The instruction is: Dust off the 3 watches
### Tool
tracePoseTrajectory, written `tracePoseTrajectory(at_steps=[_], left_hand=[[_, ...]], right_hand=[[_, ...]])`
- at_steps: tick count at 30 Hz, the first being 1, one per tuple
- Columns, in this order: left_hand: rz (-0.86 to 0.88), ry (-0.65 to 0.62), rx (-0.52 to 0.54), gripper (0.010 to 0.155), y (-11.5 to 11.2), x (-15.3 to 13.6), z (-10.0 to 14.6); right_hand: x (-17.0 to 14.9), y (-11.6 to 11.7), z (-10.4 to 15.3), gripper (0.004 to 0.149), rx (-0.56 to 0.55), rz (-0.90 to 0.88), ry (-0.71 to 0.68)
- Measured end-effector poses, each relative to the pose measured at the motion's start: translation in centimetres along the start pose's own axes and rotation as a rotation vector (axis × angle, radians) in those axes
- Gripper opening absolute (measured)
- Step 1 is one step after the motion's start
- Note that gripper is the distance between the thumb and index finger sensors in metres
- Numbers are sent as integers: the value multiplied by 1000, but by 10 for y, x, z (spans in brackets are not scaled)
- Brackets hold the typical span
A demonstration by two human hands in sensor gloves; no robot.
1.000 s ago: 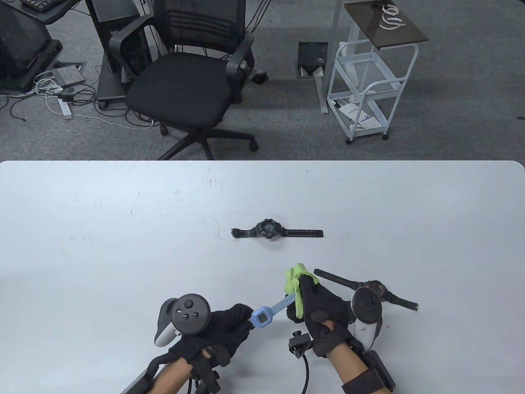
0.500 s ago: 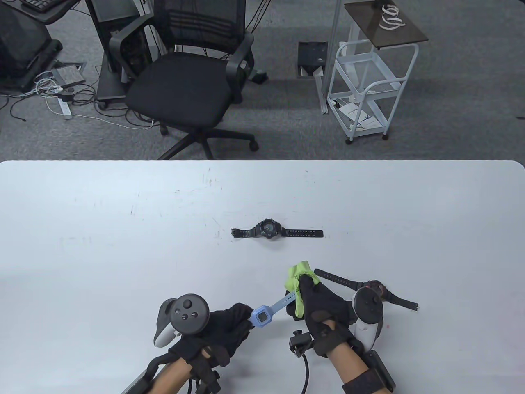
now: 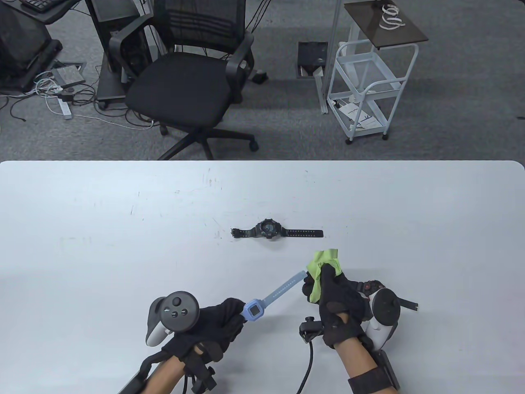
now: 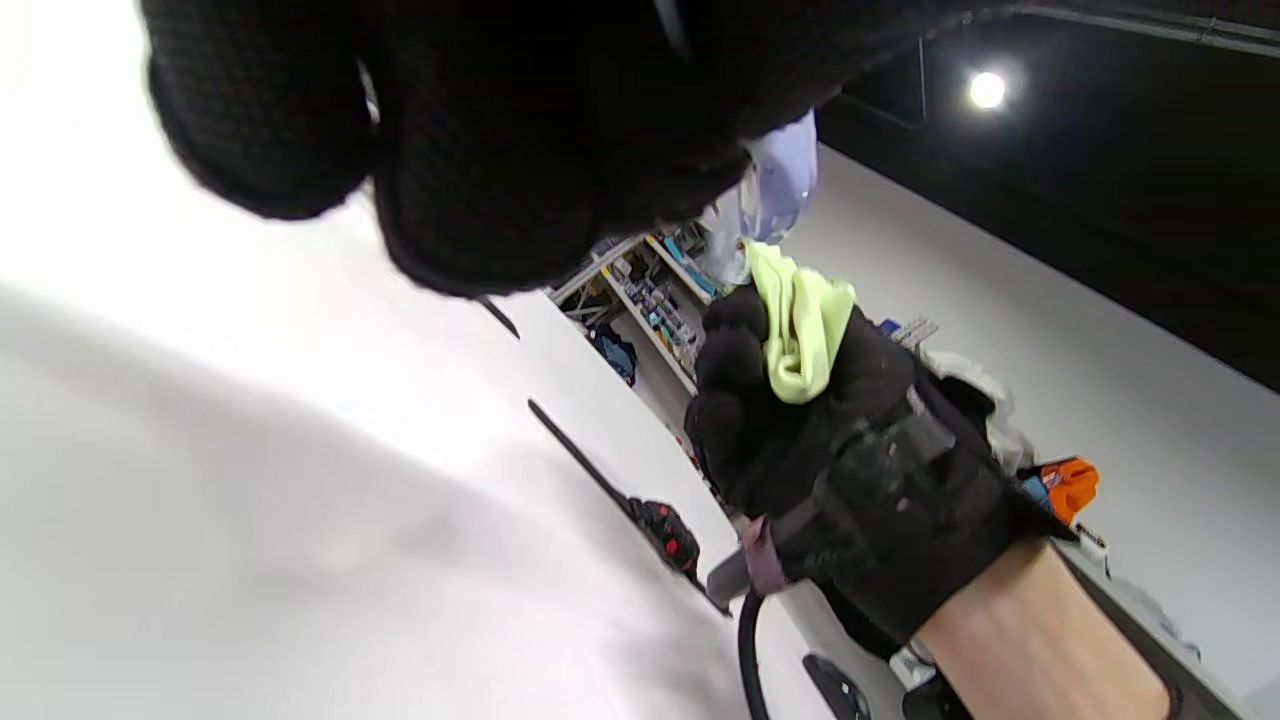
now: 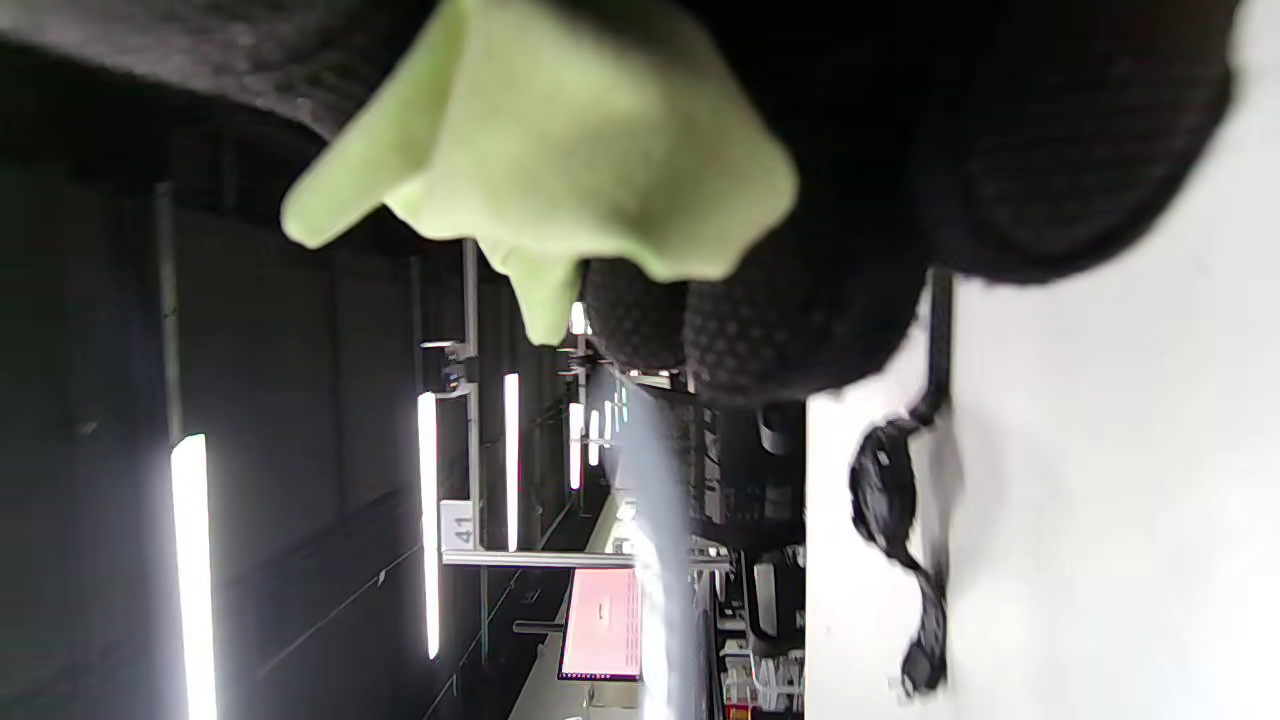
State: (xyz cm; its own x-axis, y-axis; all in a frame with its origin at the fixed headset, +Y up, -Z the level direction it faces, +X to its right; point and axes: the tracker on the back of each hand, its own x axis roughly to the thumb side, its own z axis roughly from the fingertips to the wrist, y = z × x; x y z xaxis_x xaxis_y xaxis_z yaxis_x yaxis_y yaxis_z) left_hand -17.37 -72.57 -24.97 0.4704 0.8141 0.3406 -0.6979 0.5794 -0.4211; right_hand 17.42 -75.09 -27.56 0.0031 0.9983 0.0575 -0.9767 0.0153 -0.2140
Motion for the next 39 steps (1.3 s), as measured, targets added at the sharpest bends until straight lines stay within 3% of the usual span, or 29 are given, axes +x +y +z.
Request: tracePoseTrajectory(at_steps=[3,6,8,12,14,22,30,34,39], left_hand=[[22,-3,69,55,10,-1,3],[48,-3,147,55,18,-3,7],[63,-2,185,55,22,-4,8],[74,6,215,55,25,-6,9],[67,10,220,55,26,-6,10],[54,12,214,55,25,-5,9],[50,13,208,55,24,-5,9],[49,14,206,55,24,-5,9],[49,14,210,55,24,-5,9]], right_hand=[[18,2,1,50,30,168,-146],[30,26,10,51,326,538,-266],[30,44,19,51,473,682,-296],[20,89,44,51,715,967,-369],[14,104,53,52,784,1053,-412],[-3,121,68,54,851,1316,-469],[-13,126,74,65,887,1386,-480],[-14,126,75,73,940,1424,-407],[-9,120,70,97,1049,1388,-255]])
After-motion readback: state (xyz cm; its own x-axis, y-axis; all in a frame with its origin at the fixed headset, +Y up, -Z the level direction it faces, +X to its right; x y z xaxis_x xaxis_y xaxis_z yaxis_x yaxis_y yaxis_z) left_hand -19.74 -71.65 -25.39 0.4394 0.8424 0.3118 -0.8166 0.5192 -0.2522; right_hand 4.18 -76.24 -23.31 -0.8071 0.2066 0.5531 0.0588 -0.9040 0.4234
